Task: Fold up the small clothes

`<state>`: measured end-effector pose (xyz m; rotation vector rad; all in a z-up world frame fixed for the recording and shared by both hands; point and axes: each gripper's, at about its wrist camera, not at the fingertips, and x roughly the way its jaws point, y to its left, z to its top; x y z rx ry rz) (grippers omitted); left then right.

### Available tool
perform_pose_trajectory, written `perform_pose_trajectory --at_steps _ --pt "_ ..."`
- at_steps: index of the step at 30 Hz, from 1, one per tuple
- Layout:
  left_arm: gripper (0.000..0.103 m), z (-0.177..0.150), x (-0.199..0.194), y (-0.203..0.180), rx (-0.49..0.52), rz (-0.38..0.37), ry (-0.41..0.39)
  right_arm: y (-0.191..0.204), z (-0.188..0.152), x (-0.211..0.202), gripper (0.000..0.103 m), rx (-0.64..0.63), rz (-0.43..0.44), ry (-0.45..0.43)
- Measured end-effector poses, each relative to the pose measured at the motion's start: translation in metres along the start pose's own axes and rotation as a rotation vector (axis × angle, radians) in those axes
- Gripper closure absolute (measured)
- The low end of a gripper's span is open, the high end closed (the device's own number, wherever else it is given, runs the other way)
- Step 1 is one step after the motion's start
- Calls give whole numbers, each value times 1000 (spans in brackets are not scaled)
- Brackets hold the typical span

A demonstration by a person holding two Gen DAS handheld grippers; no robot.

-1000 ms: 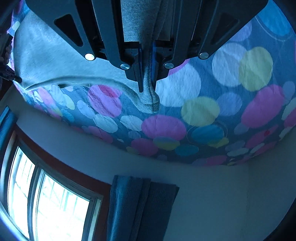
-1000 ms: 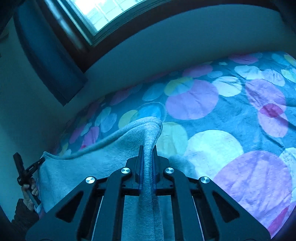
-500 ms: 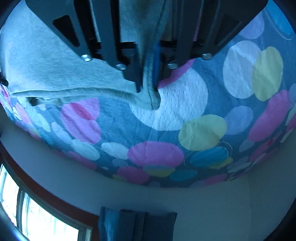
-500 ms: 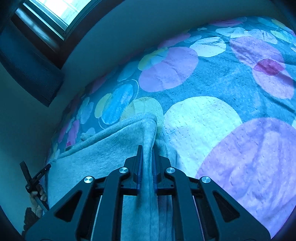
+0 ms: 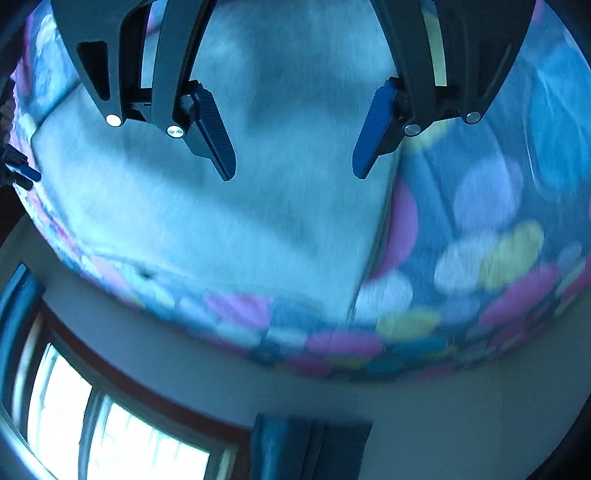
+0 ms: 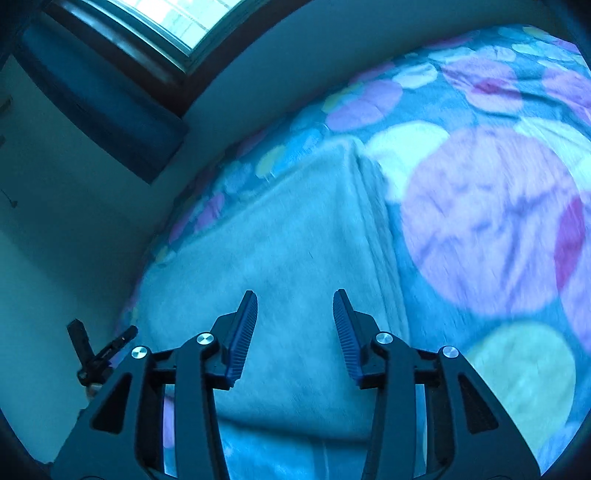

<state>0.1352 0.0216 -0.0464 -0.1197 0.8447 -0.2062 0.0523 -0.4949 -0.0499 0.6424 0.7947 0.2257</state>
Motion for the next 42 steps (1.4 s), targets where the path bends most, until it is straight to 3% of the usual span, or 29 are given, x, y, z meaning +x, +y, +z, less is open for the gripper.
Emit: perform_pose_trajectory --at_steps 2,5,14,24,29,31,33,38,42 --pt "38 -9 3 2 -17 -2 3 -7 -12 3 61 10 -44 23" --pt "38 -11 0 -6 23 29 -13 -19 -21 4 61 55 0 7" --pt "35 -15 0 0 -11 10 -27 -39 -26 0 61 139 110 -41" --pt "30 -15 -2 3 -22 -29 -34 -35 -30 0 56 132 86 -59" --pt "28 -15 -2 6 -37 -55 -38 -9 -25 1 33 112 32 -43" --pt "26 -15 -2 5 -34 -58 -38 7 -23 0 29 88 -22 -49" --pt "25 -15 -2 4 -29 -58 -38 24 -22 2 27 67 -41 -50" --pt "24 -14 -7 3 -34 -70 -48 74 -14 25 25 0 24 -21" --pt "24 -13 -16 8 -61 -102 -68 124 3 70 24 -73 75 33"
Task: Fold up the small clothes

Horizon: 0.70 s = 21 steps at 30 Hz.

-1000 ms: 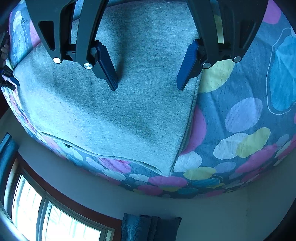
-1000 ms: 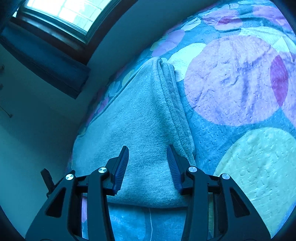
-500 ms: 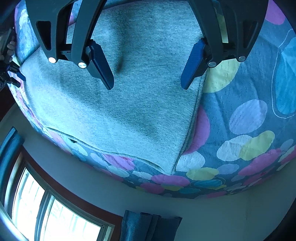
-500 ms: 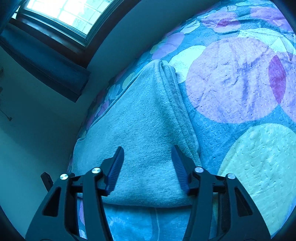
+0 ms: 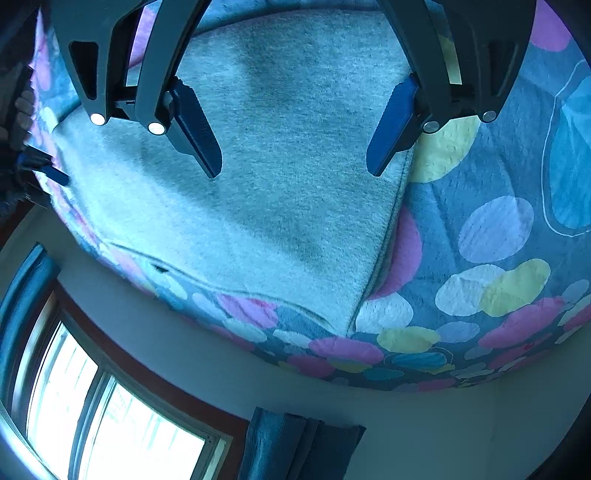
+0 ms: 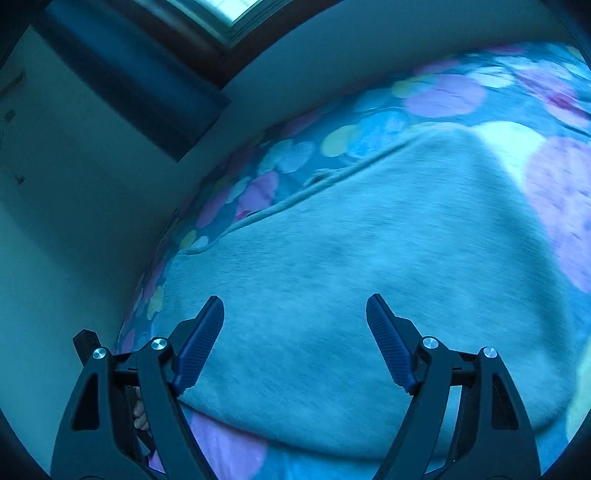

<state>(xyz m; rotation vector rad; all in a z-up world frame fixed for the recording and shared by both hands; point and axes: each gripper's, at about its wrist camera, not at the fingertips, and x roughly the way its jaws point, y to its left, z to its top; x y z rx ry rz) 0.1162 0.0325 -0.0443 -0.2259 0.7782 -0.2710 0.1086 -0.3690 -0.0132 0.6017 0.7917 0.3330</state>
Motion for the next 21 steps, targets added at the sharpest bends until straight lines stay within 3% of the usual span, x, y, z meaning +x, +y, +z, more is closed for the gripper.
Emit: perform_pose_trajectory --at_steps 9,17,21 --pt "24 8 -7 29 -113 8 -19 58 45 108 24 -52 50 79" --pt "24 9 -1 42 -133 51 3 48 42 177 23 3 -10 185" --pt "24 8 6 49 -158 61 33 51 39 174 22 -16 -10 160"
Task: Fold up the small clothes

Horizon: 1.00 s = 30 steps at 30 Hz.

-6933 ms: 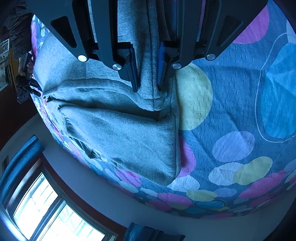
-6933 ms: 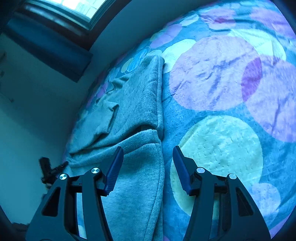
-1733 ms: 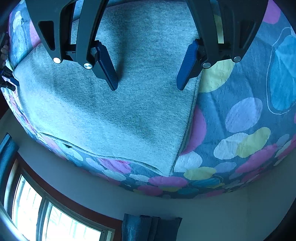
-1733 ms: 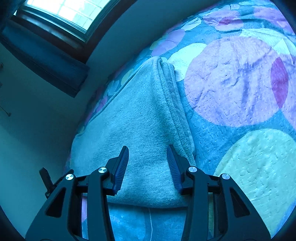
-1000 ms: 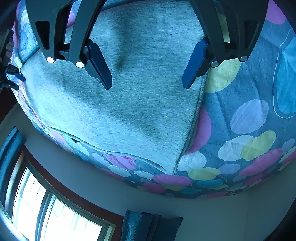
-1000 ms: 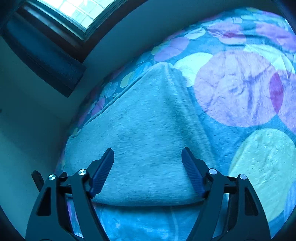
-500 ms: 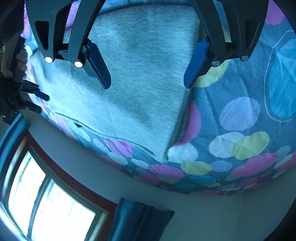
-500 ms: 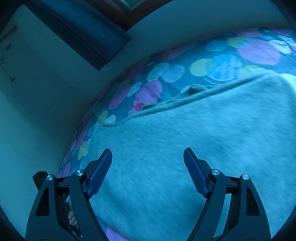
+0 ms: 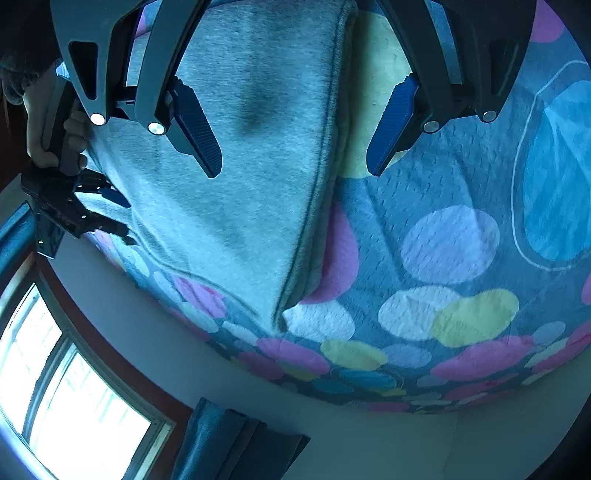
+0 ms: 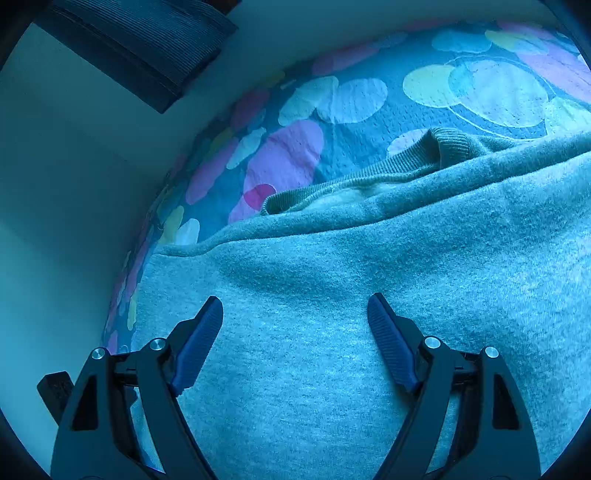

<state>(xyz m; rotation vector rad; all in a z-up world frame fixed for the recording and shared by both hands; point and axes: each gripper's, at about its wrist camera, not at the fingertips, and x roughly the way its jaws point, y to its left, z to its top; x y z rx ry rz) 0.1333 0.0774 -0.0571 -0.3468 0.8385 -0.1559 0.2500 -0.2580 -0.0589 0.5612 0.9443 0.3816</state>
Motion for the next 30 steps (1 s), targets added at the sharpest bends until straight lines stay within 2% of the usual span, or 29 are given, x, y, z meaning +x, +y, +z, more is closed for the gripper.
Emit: perform_pose_trajectory --at_steps 8,13,19,22,25,30 --pt "24 0 6 9 -31 -6 19 8 -9 -10 20 -6 -24 -28" --pt "24 -1 7 10 -33 -7 22 20 -31 -39 20 12 36 -31" --pt "24 0 6 11 -40 -7 15 28 -79 -71 20 10 121 -18" --pt "24 -1 2 13 -52 6 -9 20 -95 -57 20 28 68 35" --pt "24 0 2 18 -67 22 -20 13 -101 -51 20 25 80 19" --pt "23 3 8 25 -93 -17 2 14 -101 -52 20 28 77 21"
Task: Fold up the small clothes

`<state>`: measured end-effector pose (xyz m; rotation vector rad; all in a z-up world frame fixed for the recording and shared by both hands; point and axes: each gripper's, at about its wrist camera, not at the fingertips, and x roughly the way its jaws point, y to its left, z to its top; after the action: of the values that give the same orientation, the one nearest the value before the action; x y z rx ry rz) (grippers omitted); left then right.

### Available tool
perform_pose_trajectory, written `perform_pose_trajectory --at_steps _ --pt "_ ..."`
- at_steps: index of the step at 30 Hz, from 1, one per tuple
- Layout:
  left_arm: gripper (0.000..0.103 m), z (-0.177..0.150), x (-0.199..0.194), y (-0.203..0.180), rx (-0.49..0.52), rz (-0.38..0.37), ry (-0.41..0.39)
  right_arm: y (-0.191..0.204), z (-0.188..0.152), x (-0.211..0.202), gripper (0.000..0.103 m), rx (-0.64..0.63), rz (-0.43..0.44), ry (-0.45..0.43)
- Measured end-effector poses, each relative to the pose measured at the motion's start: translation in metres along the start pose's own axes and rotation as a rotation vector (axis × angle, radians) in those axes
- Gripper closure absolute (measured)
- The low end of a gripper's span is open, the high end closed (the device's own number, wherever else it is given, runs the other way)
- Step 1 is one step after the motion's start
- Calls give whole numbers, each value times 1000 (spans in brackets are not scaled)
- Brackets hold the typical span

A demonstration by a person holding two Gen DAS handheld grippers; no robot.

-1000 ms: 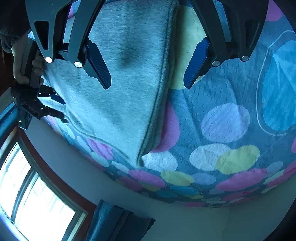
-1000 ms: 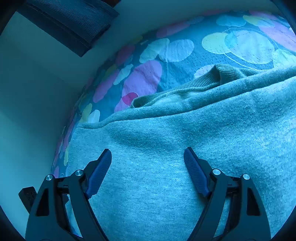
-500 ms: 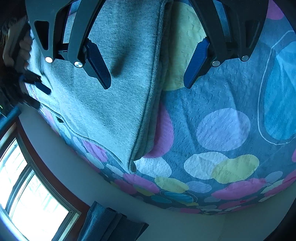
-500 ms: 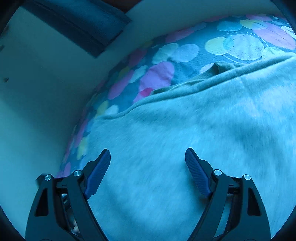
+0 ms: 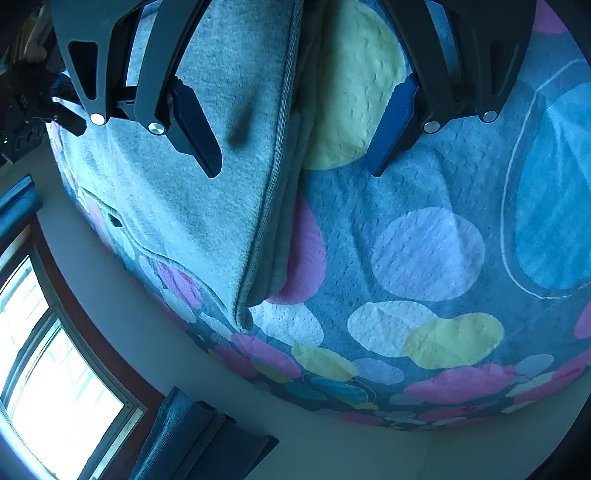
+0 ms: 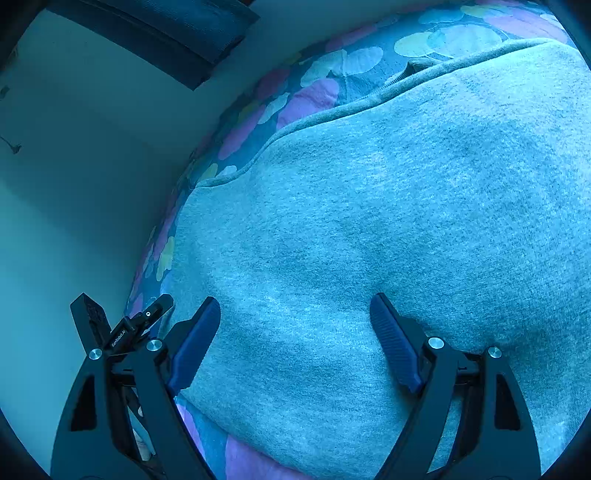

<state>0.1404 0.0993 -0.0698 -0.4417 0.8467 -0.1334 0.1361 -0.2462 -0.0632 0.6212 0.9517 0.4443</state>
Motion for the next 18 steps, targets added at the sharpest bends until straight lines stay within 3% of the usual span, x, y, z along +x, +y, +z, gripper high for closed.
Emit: perform_pose_trajectory --at_steps 7,11,18 --pt "24 12 18 -14 58 -108 109 5 -8 -2 20 -56 -5 -30" --pt "24 22 32 -15 18 -193 188 3 -9 -4 20 -67 12 -41" --pt "24 33 54 -36 1 -177 222 5 -15 -7 19 -109 9 -57"
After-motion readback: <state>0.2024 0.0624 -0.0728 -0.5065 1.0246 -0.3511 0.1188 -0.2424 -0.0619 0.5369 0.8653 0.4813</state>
